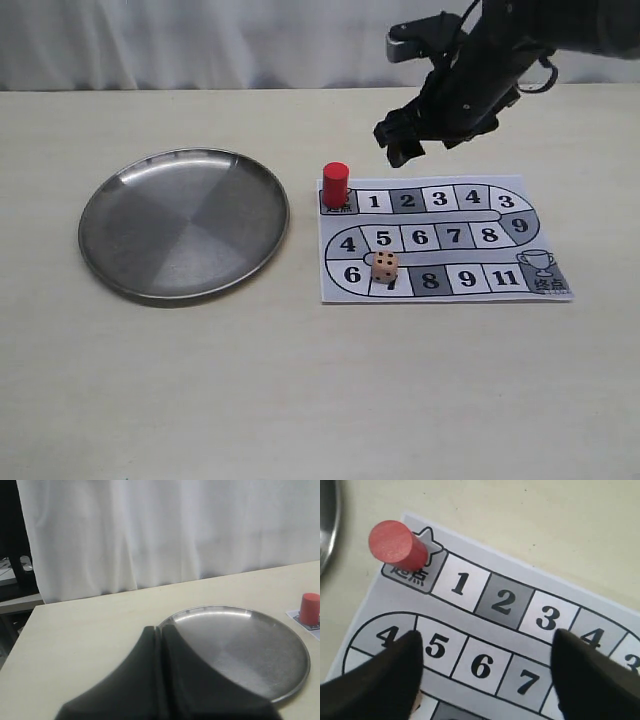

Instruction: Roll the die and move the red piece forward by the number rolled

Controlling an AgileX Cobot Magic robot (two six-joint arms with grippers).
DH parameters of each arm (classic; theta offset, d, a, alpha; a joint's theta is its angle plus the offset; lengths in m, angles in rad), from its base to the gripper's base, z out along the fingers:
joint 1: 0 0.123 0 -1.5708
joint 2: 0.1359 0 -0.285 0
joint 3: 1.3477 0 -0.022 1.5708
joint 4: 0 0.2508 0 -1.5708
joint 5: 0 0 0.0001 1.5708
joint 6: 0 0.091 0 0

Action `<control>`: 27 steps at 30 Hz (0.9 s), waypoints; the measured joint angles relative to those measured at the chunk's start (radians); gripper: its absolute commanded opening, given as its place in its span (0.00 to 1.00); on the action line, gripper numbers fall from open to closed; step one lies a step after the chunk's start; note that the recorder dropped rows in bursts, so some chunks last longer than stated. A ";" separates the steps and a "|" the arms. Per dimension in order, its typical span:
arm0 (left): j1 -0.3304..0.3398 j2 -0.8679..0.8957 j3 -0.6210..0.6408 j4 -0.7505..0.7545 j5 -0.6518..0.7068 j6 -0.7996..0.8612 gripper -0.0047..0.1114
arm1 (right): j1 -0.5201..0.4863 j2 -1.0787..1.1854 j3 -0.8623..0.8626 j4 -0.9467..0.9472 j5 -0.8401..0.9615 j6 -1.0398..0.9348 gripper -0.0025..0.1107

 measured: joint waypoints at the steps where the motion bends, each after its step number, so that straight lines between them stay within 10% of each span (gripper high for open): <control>1: 0.000 0.000 0.000 0.000 0.000 0.000 0.04 | 0.000 -0.018 0.000 0.000 0.015 -0.010 0.30; 4: 0.000 0.000 0.000 0.000 0.000 0.000 0.04 | 0.000 -0.074 0.000 0.005 0.052 -0.024 0.06; 14: 0.000 0.000 0.000 0.000 0.000 0.000 0.04 | 0.000 -0.202 0.189 0.251 0.082 -0.164 0.06; 27: 0.000 0.000 0.000 0.000 0.000 0.000 0.04 | 0.055 -0.200 0.594 0.283 -0.298 -0.244 0.06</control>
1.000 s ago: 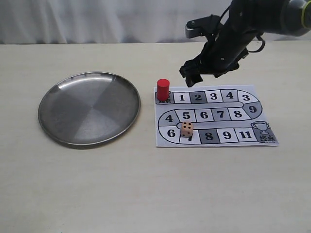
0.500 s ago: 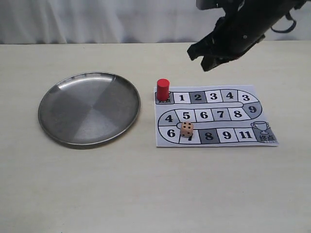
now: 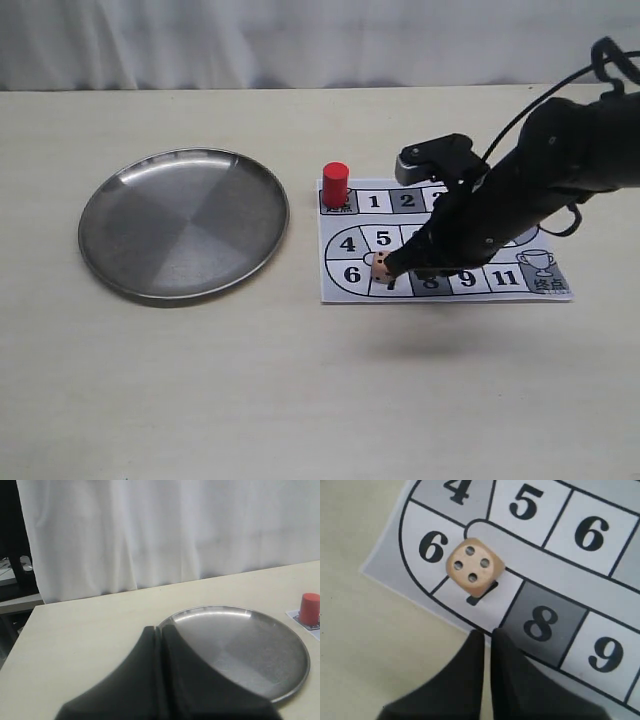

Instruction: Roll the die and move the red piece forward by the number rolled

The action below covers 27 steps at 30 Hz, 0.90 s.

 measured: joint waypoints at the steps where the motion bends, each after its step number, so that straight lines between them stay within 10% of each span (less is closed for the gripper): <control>1: 0.000 0.000 0.000 0.000 0.000 0.000 0.04 | 0.008 0.002 0.004 -0.005 -0.011 -0.003 0.06; 21: 0.000 0.000 0.000 0.000 0.000 0.000 0.04 | 0.035 0.053 0.013 -0.016 -0.068 0.001 0.07; 27: 0.000 0.000 0.000 0.000 0.000 0.000 0.04 | 0.035 0.006 -0.078 -0.016 -0.062 0.059 0.44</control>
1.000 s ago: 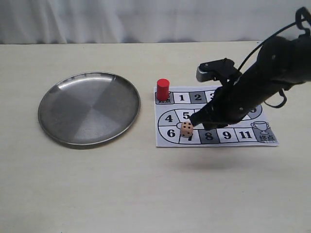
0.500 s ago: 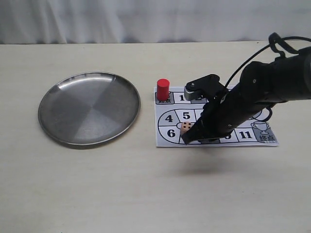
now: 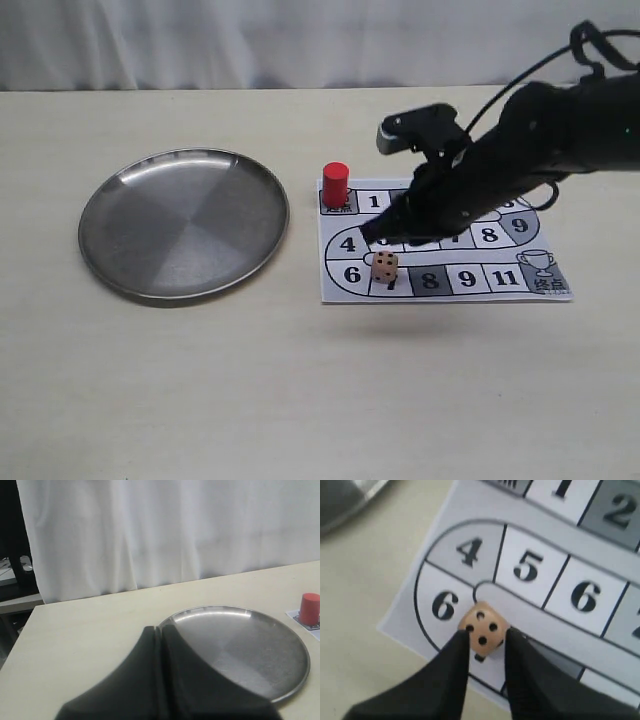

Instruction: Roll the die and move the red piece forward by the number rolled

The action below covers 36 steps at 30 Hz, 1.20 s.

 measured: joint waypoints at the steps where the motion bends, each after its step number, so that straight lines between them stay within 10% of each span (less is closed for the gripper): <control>1: 0.000 0.000 0.000 0.000 0.000 0.000 0.04 | 0.000 -0.006 -0.022 0.000 0.002 0.005 0.51; 5: 0.000 0.000 0.000 0.000 0.000 0.000 0.04 | 0.016 0.013 -0.133 0.000 0.002 -0.013 0.74; 16: 0.000 0.000 0.000 0.000 0.000 0.000 0.04 | 0.059 0.344 -0.476 -0.095 -0.005 -0.084 0.75; 30: 0.000 0.000 0.000 0.000 0.000 0.000 0.04 | 0.039 0.482 -0.565 -0.136 -0.030 -0.043 0.11; 36: 0.000 0.000 0.000 0.000 0.000 0.000 0.04 | 0.039 0.482 -0.567 -0.136 -0.026 -0.041 0.06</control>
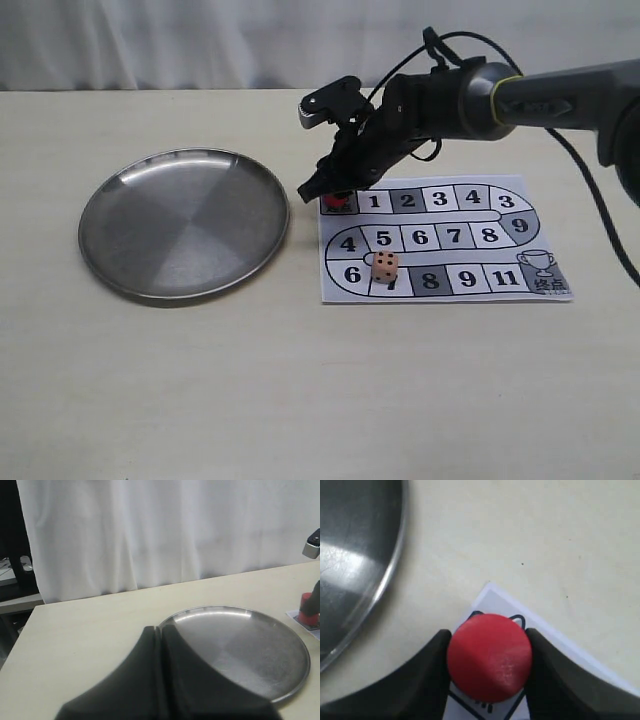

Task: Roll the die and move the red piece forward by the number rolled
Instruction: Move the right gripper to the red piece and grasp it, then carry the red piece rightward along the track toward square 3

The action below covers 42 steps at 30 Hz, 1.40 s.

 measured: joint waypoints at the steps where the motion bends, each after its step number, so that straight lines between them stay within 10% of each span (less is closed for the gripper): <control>1: 0.000 0.000 0.000 0.000 0.000 0.000 0.04 | 0.000 0.000 0.000 0.000 0.002 0.000 0.06; 42: 0.000 0.000 0.000 0.000 0.000 0.000 0.04 | -0.096 -0.089 0.114 -0.077 0.072 0.104 0.06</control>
